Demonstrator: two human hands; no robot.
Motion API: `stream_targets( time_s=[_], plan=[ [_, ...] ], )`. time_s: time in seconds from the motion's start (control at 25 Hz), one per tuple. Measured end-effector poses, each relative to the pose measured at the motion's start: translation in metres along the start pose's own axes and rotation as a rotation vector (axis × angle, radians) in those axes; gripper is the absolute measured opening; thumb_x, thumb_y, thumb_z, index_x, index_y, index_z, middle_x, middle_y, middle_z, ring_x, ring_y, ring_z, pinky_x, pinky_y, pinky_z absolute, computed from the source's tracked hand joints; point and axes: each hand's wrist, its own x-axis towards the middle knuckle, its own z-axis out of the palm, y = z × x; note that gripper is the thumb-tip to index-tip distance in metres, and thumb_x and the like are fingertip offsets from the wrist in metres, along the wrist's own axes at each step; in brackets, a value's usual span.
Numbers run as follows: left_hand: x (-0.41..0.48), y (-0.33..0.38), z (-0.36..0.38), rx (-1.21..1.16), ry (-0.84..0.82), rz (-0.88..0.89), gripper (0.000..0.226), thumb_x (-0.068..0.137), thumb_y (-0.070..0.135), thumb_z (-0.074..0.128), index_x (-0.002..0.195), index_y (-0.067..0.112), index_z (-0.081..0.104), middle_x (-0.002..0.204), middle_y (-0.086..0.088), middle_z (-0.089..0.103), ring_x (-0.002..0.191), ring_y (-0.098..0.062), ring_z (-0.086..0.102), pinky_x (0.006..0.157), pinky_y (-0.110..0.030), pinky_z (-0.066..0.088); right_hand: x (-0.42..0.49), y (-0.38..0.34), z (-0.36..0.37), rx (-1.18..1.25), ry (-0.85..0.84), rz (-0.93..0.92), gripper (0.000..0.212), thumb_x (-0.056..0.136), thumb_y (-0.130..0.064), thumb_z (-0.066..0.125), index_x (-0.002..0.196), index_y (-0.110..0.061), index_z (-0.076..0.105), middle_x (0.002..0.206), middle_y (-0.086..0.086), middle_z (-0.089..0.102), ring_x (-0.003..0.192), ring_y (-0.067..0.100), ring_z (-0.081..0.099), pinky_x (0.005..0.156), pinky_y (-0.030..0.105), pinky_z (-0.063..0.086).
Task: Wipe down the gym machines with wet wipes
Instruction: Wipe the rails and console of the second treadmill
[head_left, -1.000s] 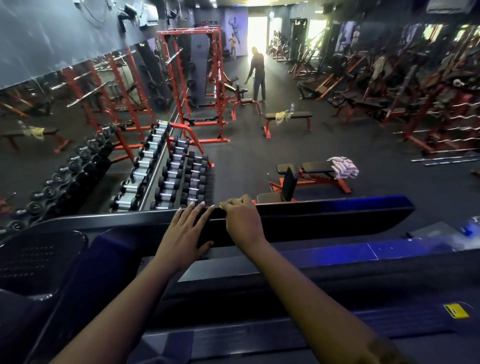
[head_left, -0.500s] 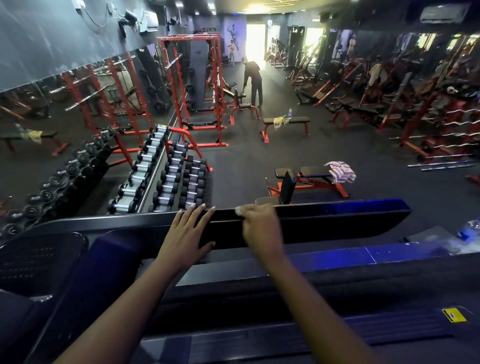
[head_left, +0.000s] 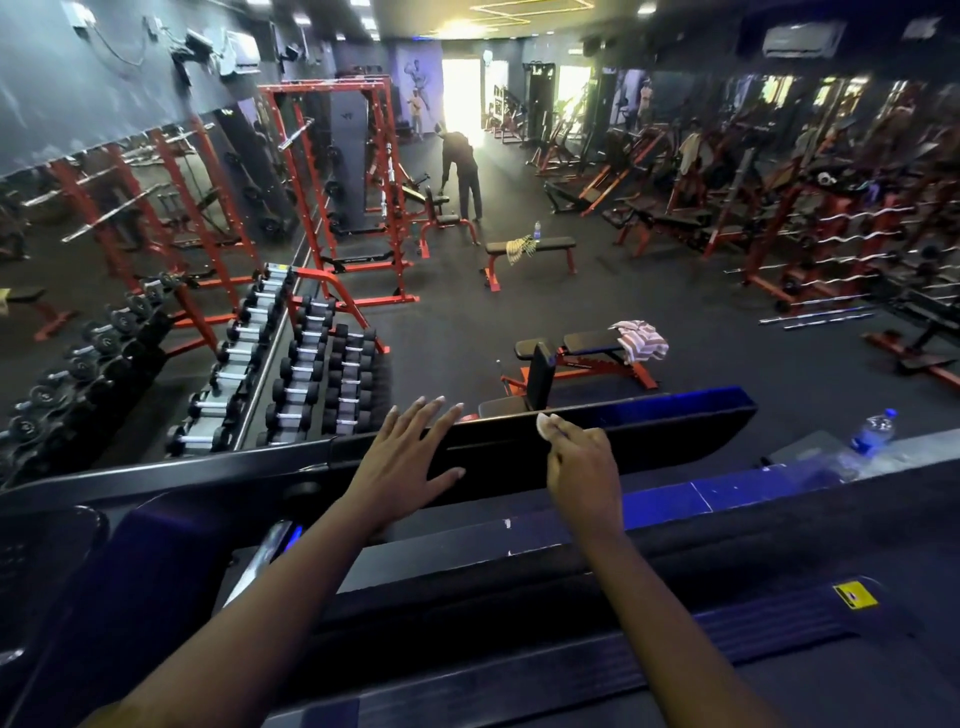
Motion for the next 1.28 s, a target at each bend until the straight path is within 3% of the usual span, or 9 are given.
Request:
stream_targets(
  time_s=[0.16, 0.32, 0.44, 0.72, 0.88, 0.96, 1.08, 1.16, 1.28],
  plan=[
    [-0.001, 0.004, 0.013, 0.103, 0.009, 0.027, 0.079, 0.080, 0.067, 0.036, 0.143, 0.020, 0.031, 0.134, -0.006, 0.056, 0.124, -0.027, 0.054, 0.102, -0.047, 0.041, 0.026, 0.010, -0.013, 0.018, 0.023, 0.124, 0.029, 0.077, 0.011, 0.060, 0.102, 0.001, 0.069, 0.094, 0.012, 0.072, 0.076, 0.028, 0.062, 0.072, 0.033, 0.052],
    [-0.002, 0.004, 0.013, 0.089, 0.046, 0.032, 0.080, 0.077, 0.067, 0.039, 0.141, 0.019, 0.032, 0.132, -0.006, 0.058, 0.119, -0.027, 0.057, 0.099, -0.046, 0.046, 0.035, -0.048, 0.019, 0.064, -0.095, -0.134, 0.034, 0.075, 0.008, 0.054, 0.101, -0.006, 0.071, 0.100, 0.008, 0.072, 0.086, 0.028, 0.060, 0.083, 0.033, 0.051],
    [-0.003, 0.003, 0.015, 0.117, 0.037, 0.030, 0.081, 0.076, 0.067, 0.040, 0.141, 0.018, 0.035, 0.131, -0.005, 0.058, 0.119, -0.026, 0.057, 0.099, -0.046, 0.046, 0.034, -0.050, 0.028, 0.012, -0.154, -0.137, 0.032, 0.082, 0.004, 0.051, 0.105, -0.007, 0.070, 0.103, 0.007, 0.070, 0.090, 0.029, 0.054, 0.084, 0.035, 0.048],
    [-0.001, 0.003, 0.015, 0.137, 0.063, 0.038, 0.084, 0.073, 0.070, 0.042, 0.139, 0.018, 0.046, 0.128, 0.000, 0.059, 0.117, -0.025, 0.058, 0.099, -0.045, 0.046, 0.045, 0.035, -0.009, -0.125, -0.047, 0.101, 0.030, 0.090, 0.000, 0.049, 0.114, -0.007, 0.066, 0.111, 0.005, 0.068, 0.096, 0.024, 0.053, 0.085, 0.029, 0.044],
    [0.000, 0.005, 0.015, 0.115, 0.031, 0.010, 0.086, 0.072, 0.072, 0.042, 0.140, 0.020, 0.044, 0.128, 0.000, 0.059, 0.118, -0.026, 0.057, 0.100, -0.046, 0.045, 0.058, 0.055, -0.028, -0.094, 0.009, 0.377, 0.030, 0.091, -0.004, 0.049, 0.116, -0.009, 0.064, 0.108, 0.010, 0.067, 0.094, 0.022, 0.055, 0.086, 0.028, 0.043],
    [0.000, 0.006, 0.015, 0.108, 0.010, 0.000, 0.086, 0.073, 0.073, 0.041, 0.140, 0.020, 0.044, 0.128, -0.001, 0.059, 0.118, -0.027, 0.057, 0.100, -0.047, 0.045, 0.053, 0.021, -0.022, -0.034, 0.025, 0.252, 0.030, 0.088, 0.001, 0.052, 0.113, -0.007, 0.065, 0.103, 0.010, 0.069, 0.087, 0.019, 0.057, 0.082, 0.024, 0.044],
    [-0.001, 0.005, 0.016, 0.109, 0.021, 0.002, 0.087, 0.072, 0.072, 0.040, 0.140, 0.020, 0.040, 0.127, -0.002, 0.060, 0.116, -0.028, 0.058, 0.100, -0.048, 0.045, 0.022, -0.031, 0.001, 0.112, -0.021, -0.033, 0.032, 0.076, 0.013, 0.060, 0.101, -0.004, 0.071, 0.096, 0.009, 0.072, 0.081, 0.027, 0.063, 0.080, 0.032, 0.053],
    [-0.001, 0.004, 0.017, 0.105, 0.027, 0.005, 0.087, 0.071, 0.073, 0.040, 0.140, 0.021, 0.035, 0.127, -0.003, 0.060, 0.117, -0.029, 0.058, 0.099, -0.049, 0.045, 0.010, -0.028, 0.007, 0.111, -0.012, -0.071, 0.035, 0.070, 0.015, 0.067, 0.099, -0.003, 0.072, 0.093, 0.007, 0.073, 0.074, 0.028, 0.061, 0.070, 0.032, 0.056],
    [0.003, 0.010, 0.017, 0.073, 0.040, -0.004, 0.086, 0.073, 0.074, 0.038, 0.142, 0.023, 0.034, 0.131, -0.005, 0.057, 0.126, -0.031, 0.051, 0.105, -0.053, 0.037, 0.016, 0.008, -0.005, 0.021, 0.046, -0.035, 0.037, 0.066, 0.014, 0.072, 0.099, -0.002, 0.071, 0.089, 0.006, 0.073, 0.069, 0.025, 0.058, 0.064, 0.022, 0.046]
  ],
)
